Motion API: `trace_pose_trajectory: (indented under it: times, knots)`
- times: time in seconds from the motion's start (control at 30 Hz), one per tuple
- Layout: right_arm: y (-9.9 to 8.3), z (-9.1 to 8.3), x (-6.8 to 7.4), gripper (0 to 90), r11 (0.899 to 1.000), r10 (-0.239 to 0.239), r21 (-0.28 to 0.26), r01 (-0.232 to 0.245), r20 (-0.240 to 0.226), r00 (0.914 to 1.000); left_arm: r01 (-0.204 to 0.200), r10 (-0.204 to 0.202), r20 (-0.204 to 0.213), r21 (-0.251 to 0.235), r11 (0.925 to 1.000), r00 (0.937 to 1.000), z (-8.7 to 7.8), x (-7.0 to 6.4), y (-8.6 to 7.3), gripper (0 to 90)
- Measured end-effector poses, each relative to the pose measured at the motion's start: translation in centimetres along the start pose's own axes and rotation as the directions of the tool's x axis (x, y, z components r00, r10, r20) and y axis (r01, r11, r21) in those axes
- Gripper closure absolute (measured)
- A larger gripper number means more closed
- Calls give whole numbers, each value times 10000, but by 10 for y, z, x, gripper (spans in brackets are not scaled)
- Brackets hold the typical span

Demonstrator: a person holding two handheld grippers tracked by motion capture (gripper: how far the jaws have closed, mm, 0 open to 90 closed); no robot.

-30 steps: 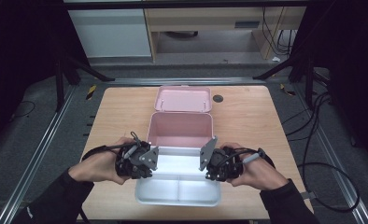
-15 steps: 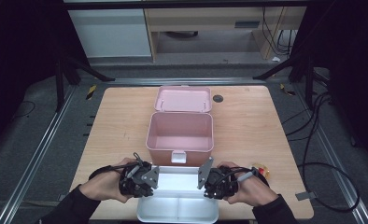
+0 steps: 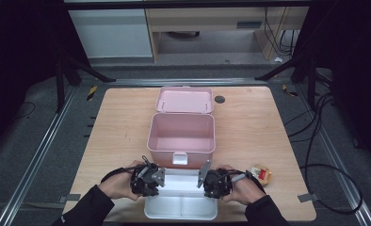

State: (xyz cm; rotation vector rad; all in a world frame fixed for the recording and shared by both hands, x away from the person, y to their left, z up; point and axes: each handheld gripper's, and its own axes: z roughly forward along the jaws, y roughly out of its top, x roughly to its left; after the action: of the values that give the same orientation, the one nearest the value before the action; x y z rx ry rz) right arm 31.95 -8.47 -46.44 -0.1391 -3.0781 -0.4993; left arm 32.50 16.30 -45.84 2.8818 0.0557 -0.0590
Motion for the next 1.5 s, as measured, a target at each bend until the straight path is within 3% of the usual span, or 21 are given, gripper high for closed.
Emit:
trace_pose_trajectory:
  times: [0.4,0.53,0.63,0.7,0.77,0.8,0.87,0.9,0.97,1.03,1.07,1.13,1.17,1.2,1.23,1.27,1.3,1.33,1.37,1.4,1.5]
  knots:
    - [-4,11,-1,864,9995,309,-91,-307,287,9991,238,-235,-278,102,9997,9993,15,2,-3,864]
    - [-5,7,1,795,9974,570,-453,-552,394,9976,523,-543,-513,-386,9979,9972,6,1,-6,756]
    - [-7,-3,3,712,9884,1032,-1177,-959,580,9930,771,-850,-799,-972,9923,9932,-7,-2,-9,671]
    - [-10,-11,3,649,9797,1438,-1522,-1308,777,9865,960,-1081,-969,-1215,9879,9894,-14,-5,-12,596]
    - [-17,-23,2,592,9636,2132,-1889,-1892,1161,9701,1255,-1444,-1226,-1501,9807,9819,-22,-5,-17,516]
    - [-17,-23,2,592,9636,2132,-1889,-1892,1161,9701,1255,-1444,-1226,-1501,9807,9819,-22,-5,-17,489]
    - [-24,-31,0,556,9477,2662,-2189,-2323,1407,9536,1542,-1771,-1415,-1592,9751,9740,-26,-4,-21,458]
    - [-27,-34,-1,542,9434,2782,-2293,-2397,1533,9482,1794,-2056,-1540,-1680,9693,9665,-29,-3,-26,437]
    - [-35,-42,-3,513,9228,3355,-2613,-2833,1827,9242,2202,-2509,-1563,-1900,9568,9553,-32,-1,-31,398]
    - [-45,-51,-5,486,8916,4083,-2995,-3397,2070,8891,2527,-2894,-1622,-2135,9437,9434,-36,2,-37,356]
    - [-45,-51,-5,486,8916,4083,-2995,-3397,2070,8891,2697,-3117,-1655,-2341,9340,9357,-38,3,-40,356]
    - [-52,-57,-7,473,8699,4544,-3217,-3739,2279,8612,3086,-3608,-1712,-2697,9122,9168,-40,6,-46,333]
    - [-56,-61,-9,455,8618,4786,-3224,-3917,2604,8385,3237,-3802,-1791,-2792,9040,9074,-41,7,-48,323]
    - [-59,-63,-10,450,8571,4914,-3227,-4015,2790,8250,3428,-4007,-1865,-2788,8971,8970,-41,9,-51,312]
    - [-59,-63,-10,450,8571,4914,-3227,-4015,2790,8250,3601,-4185,-1912,-2774,8907,8879,-40,11,-53,312]
    - [-64,-65,-12,427,8468,5147,-3252,-4210,3011,8028,4002,-4677,-2086,-2966,8671,8589,-39,14,-57,299]
    - [-64,-65,-12,427,8468,5147,-3252,-4210,3011,8028,4002,-4677,-2086,-2966,8671,8589,-39,14,-57,291]
    - [-70,-66,-14,405,8327,5413,-3298,-4448,3152,7796,4223,-4948,-2141,-3087,8523,8422,-39,17,-62,282]
    - [-73,-66,-15,381,8283,5509,-3250,-4565,3228,7696,4360,-5110,-2185,-3138,8435,8314,-39,19,-65,274]
    - [-73,-66,-15,381,8283,5509,-3250,-4565,3228,7696,4360,-5110,-2185,-3138,8435,8314,-39,19,-65,274]
    - [-83,-67,-19,323,8132,5790,-3147,-4896,3523,7353,4728,-5588,-2110,-3475,8098,8020,-39,23,-72,275]
